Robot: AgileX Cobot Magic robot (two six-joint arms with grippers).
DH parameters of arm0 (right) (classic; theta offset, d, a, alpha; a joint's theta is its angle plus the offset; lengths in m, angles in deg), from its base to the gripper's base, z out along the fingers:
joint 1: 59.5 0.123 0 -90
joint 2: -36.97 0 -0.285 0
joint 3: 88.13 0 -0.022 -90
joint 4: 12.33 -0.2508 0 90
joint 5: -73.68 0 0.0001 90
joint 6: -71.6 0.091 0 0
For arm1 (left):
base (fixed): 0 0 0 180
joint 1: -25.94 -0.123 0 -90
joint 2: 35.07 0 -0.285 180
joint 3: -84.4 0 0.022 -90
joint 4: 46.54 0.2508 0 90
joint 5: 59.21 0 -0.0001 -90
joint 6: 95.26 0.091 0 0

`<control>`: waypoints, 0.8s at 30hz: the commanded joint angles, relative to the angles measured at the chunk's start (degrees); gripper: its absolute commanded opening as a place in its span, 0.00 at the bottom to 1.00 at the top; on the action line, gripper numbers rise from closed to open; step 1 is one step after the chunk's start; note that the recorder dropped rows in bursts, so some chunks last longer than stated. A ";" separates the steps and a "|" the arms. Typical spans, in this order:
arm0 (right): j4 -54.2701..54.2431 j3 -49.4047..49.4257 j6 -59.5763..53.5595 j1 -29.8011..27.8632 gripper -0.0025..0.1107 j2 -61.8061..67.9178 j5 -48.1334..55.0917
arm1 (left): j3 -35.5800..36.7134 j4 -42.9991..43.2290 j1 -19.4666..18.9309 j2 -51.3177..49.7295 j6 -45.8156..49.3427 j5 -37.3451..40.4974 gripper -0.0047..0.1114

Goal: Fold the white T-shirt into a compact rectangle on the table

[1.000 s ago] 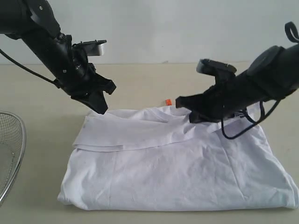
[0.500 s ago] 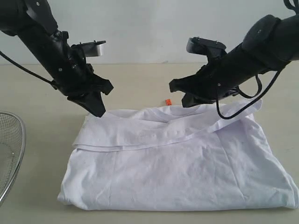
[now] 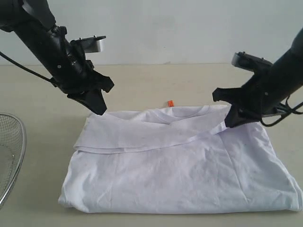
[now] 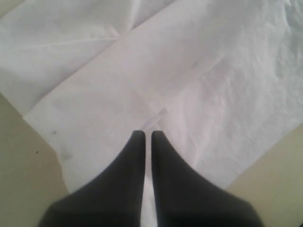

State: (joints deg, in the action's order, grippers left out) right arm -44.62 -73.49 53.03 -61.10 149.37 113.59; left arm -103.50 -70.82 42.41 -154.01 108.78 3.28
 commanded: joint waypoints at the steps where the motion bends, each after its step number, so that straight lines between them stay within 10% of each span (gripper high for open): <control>1: -0.44 6.61 1.58 -0.39 0.02 -0.51 -8.11 | -0.33 -0.30 -0.19 0.63 -0.52 -1.07 0.08; 24: -14.45 8.68 6.41 -0.53 0.02 3.59 -21.83 | -0.33 -1.63 -0.19 0.63 -0.52 -1.42 0.08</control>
State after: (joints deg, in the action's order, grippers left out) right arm -56.93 -64.95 59.34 -61.24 153.14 93.51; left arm -103.50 -71.85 42.41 -154.01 108.78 2.20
